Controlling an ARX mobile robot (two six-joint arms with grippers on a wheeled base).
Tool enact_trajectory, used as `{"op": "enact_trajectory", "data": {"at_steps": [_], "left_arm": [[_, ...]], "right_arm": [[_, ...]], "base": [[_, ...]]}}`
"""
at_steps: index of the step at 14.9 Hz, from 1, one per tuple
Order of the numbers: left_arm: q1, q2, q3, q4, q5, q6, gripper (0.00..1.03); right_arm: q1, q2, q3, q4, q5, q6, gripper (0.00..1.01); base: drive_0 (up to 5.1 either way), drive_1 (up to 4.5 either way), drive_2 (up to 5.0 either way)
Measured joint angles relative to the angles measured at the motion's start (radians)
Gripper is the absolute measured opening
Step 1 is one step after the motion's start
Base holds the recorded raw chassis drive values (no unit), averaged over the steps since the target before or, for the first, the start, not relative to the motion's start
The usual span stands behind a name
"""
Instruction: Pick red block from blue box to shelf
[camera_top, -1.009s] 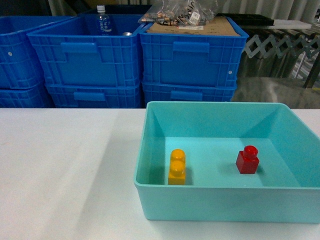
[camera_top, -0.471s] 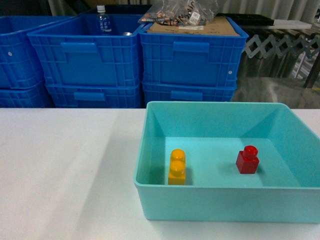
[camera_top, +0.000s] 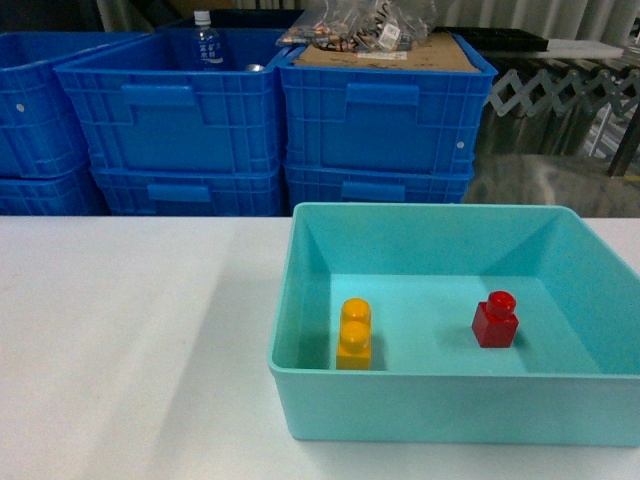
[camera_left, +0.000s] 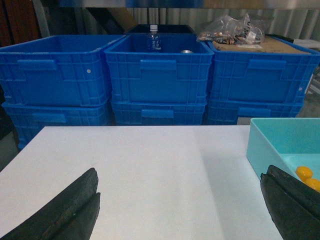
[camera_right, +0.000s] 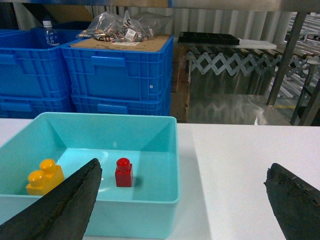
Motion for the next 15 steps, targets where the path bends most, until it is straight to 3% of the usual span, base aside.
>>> {"op": "enact_trajectory", "data": {"at_steps": [15], "left_arm": [[0.0, 0.0, 0.0, 0.0, 0.0, 0.0, 0.98]], "right_arm": [[0.0, 0.0, 0.0, 0.0, 0.0, 0.0, 0.98]], "base": [[0.0, 0.0, 0.0]]}}
